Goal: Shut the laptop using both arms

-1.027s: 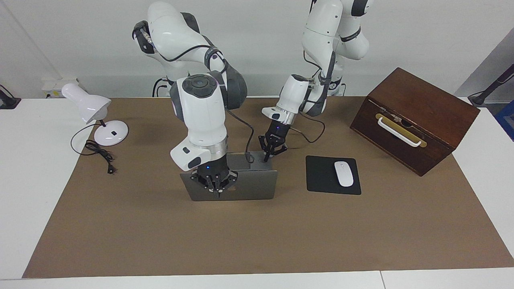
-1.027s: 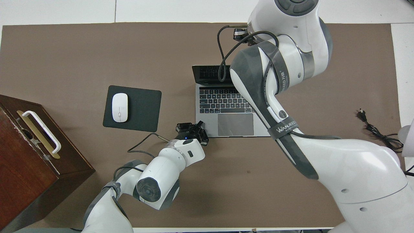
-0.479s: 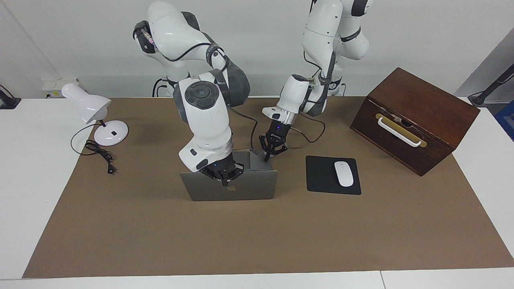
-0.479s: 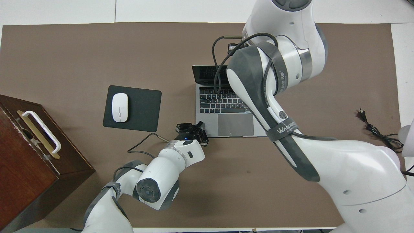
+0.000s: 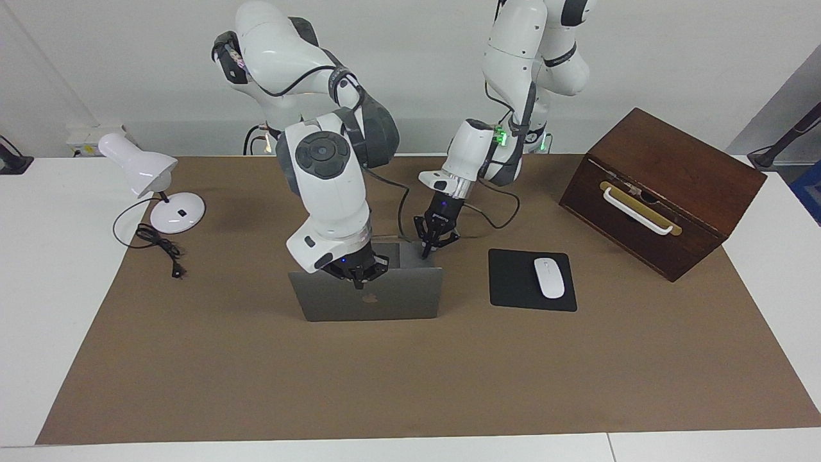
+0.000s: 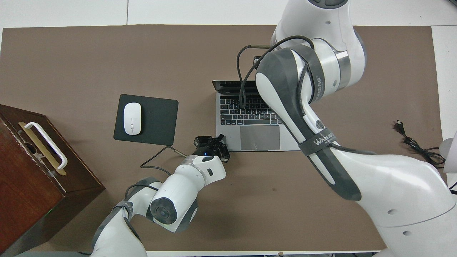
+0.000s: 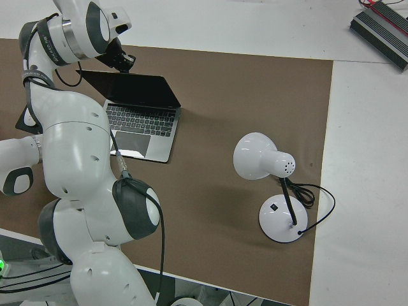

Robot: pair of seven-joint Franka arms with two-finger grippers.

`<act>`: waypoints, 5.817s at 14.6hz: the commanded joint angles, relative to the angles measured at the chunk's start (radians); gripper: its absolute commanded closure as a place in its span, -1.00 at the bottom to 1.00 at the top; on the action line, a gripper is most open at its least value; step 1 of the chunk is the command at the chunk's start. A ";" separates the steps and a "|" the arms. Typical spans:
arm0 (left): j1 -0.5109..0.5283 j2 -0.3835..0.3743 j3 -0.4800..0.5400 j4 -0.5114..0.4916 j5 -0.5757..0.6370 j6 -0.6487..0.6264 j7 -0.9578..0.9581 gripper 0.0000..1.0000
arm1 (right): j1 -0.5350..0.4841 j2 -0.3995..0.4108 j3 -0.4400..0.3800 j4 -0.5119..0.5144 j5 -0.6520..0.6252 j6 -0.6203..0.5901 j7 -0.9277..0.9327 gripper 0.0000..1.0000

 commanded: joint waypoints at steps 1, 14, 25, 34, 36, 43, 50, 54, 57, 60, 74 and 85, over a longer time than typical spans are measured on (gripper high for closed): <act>-0.015 0.004 0.012 -0.049 0.015 0.006 0.013 1.00 | -0.018 -0.061 0.018 -0.116 0.025 0.006 -0.016 1.00; -0.009 0.007 0.012 -0.069 0.016 0.006 0.046 1.00 | -0.015 -0.056 0.018 -0.286 0.023 0.209 -0.019 1.00; -0.007 0.010 0.012 -0.067 0.016 0.006 0.053 1.00 | -0.035 -0.029 0.018 -0.289 0.068 0.194 -0.033 1.00; -0.007 0.012 0.012 -0.062 0.016 0.006 0.053 1.00 | -0.040 0.004 0.020 -0.297 0.069 0.185 -0.058 1.00; -0.007 0.012 0.012 -0.062 0.019 0.006 0.052 1.00 | -0.040 0.001 0.020 -0.312 0.069 0.154 -0.058 1.00; -0.007 0.013 0.012 -0.062 0.021 0.004 0.052 1.00 | -0.037 -0.018 0.020 -0.363 0.087 0.135 -0.058 1.00; -0.006 0.013 0.012 -0.062 0.021 0.004 0.052 1.00 | -0.038 -0.025 0.018 -0.375 0.088 0.143 -0.056 1.00; -0.006 0.013 0.012 -0.062 0.021 0.004 0.050 1.00 | -0.035 -0.047 0.018 -0.364 0.074 0.140 -0.054 1.00; -0.006 0.013 0.012 -0.062 0.021 0.004 0.050 1.00 | -0.050 -0.100 0.014 -0.351 0.077 0.085 -0.056 1.00; -0.006 0.013 0.012 -0.062 0.021 0.002 0.050 1.00 | -0.074 -0.165 0.011 -0.322 0.077 0.048 -0.054 1.00; 0.013 -0.016 0.006 -0.066 0.019 -0.045 -0.002 1.00 | -0.356 -0.519 -0.003 -0.297 -0.164 -0.027 -0.625 1.00; 0.024 -0.191 0.006 -0.075 0.018 -0.295 -0.068 1.00 | -0.422 -0.774 -0.005 -0.645 -0.081 -0.010 -0.542 1.00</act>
